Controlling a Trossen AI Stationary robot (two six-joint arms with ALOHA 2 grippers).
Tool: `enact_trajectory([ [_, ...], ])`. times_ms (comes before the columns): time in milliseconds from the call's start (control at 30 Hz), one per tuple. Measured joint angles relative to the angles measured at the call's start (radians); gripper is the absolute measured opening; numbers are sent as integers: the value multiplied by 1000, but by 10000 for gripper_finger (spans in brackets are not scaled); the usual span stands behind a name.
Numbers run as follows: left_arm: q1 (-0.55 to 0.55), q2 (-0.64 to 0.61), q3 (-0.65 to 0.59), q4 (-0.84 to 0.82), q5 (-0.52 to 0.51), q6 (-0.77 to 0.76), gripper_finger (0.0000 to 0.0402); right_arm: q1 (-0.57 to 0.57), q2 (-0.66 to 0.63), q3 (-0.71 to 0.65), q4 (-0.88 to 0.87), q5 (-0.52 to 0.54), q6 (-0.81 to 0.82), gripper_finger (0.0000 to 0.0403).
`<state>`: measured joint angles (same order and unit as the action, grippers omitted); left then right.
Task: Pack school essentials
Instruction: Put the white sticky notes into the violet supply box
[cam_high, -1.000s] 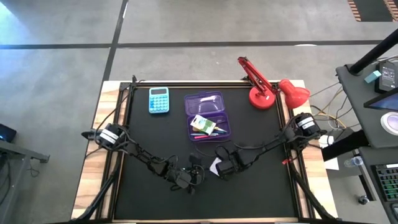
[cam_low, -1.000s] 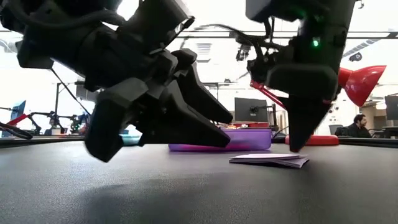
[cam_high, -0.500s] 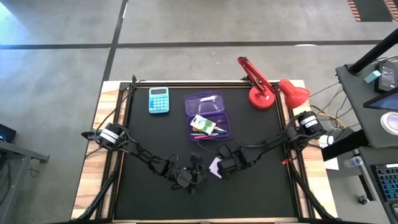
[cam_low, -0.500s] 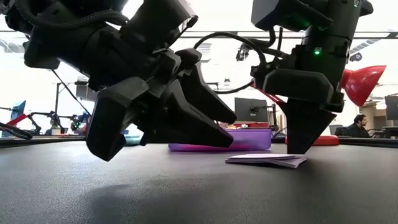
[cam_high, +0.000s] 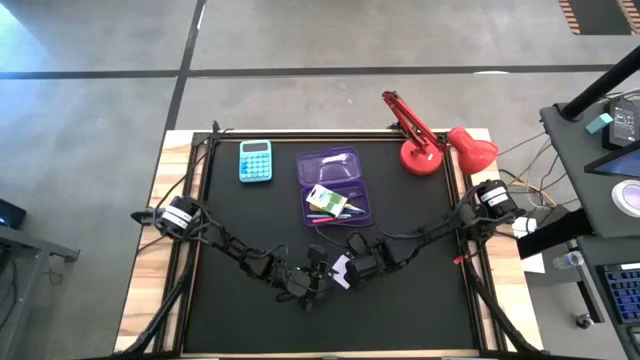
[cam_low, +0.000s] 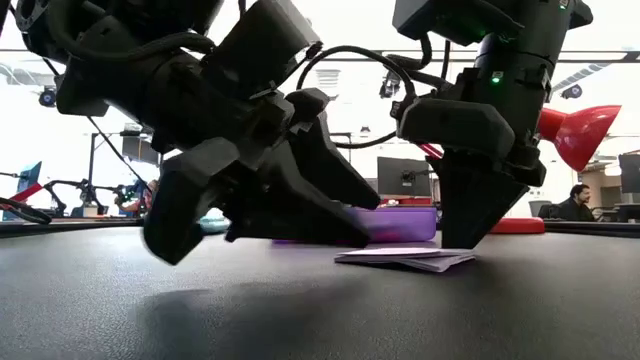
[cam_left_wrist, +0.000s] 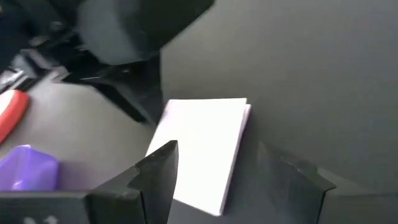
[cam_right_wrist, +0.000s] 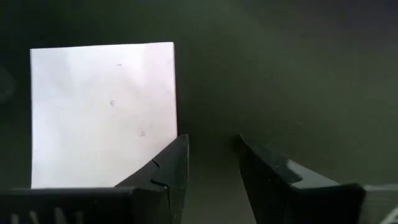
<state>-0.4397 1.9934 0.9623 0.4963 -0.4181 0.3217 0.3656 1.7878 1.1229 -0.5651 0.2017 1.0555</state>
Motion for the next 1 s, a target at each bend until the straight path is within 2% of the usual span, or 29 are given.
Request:
enact_trajectory([
  [133, 0, 1, 0, -54, 38, 0, 205, 0, 0, 0, 41, -4, -4, 128],
  [467, 11, -1, 2, -90, 43, 23, 205, 0, 3, -2, 147, -8, -19, 128],
  [633, -3, -6, 9, -176, 35, 25, 205, 0, 4, -12, 159, -6, -19, 128],
  [1000, -13, -5, 7, -183, 38, 32, 205, 1, 2, -35, 210, 1, -18, 128],
])
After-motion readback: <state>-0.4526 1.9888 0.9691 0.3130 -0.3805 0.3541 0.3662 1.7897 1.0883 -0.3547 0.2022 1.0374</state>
